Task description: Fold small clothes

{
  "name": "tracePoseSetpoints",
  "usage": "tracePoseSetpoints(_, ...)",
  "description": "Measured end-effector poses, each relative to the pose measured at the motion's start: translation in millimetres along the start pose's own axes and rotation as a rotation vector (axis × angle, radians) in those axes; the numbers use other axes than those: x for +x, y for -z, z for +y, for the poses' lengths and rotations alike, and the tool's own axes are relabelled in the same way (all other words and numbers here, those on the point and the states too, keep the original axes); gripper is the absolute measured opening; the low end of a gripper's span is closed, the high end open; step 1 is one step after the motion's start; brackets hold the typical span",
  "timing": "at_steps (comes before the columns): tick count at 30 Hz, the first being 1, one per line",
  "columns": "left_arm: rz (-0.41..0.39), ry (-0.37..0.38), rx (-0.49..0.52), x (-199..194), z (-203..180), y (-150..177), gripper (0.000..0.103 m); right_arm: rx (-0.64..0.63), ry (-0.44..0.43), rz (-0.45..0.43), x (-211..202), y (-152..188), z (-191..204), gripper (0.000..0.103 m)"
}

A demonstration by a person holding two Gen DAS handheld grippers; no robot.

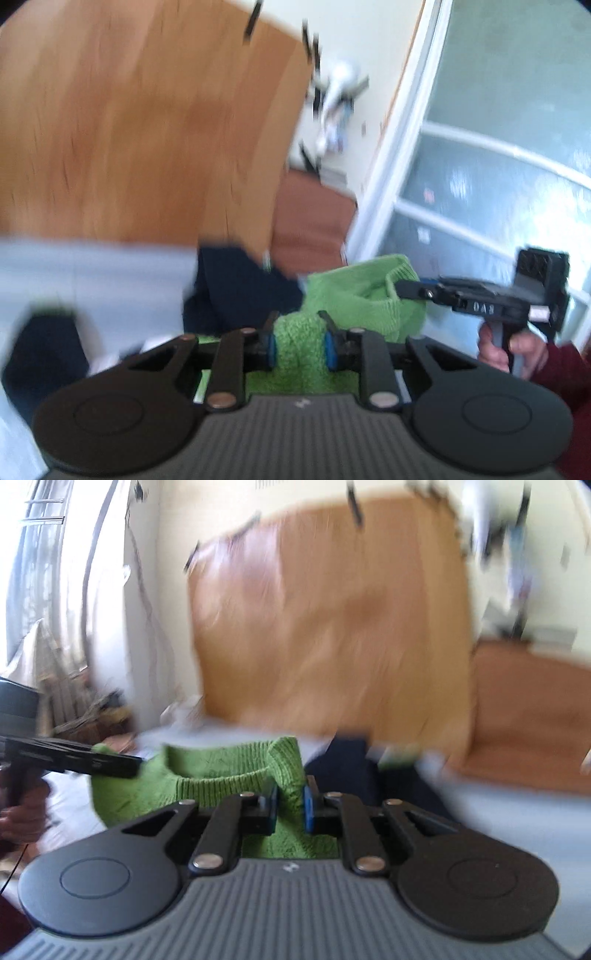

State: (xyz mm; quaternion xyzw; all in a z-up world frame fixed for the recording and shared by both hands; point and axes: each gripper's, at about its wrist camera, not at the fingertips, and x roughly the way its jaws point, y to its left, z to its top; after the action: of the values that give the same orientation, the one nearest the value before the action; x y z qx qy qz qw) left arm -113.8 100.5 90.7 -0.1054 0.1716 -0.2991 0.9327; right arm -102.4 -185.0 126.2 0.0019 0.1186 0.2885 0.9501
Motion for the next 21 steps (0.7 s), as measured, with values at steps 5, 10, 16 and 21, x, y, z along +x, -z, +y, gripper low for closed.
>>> tracePoseSetpoints(5, -0.204, -0.079, 0.137, -22.2, -46.6, -67.6, 0.020, -0.097, 0.123, -0.252, -14.9, -61.3, 9.7, 0.016)
tracePoseSetpoints(10, -0.376, -0.175, 0.289, -41.5, -108.2, -121.5, 0.019, -0.157, 0.212, -0.480, -44.8, -128.4, 16.2, 0.015)
tracePoseSetpoints(16, -0.600, -0.310, 0.455, -74.5, -172.8, -182.2, 0.019, -0.282, 0.296, -0.629, -73.7, -211.2, 32.3, 0.015)
tracePoseSetpoints(21, -0.684, -0.428, 0.490, -82.3, -190.3, -219.0, 0.017, -0.301, 0.296, -0.608, -69.1, -253.7, 20.8, 0.015)
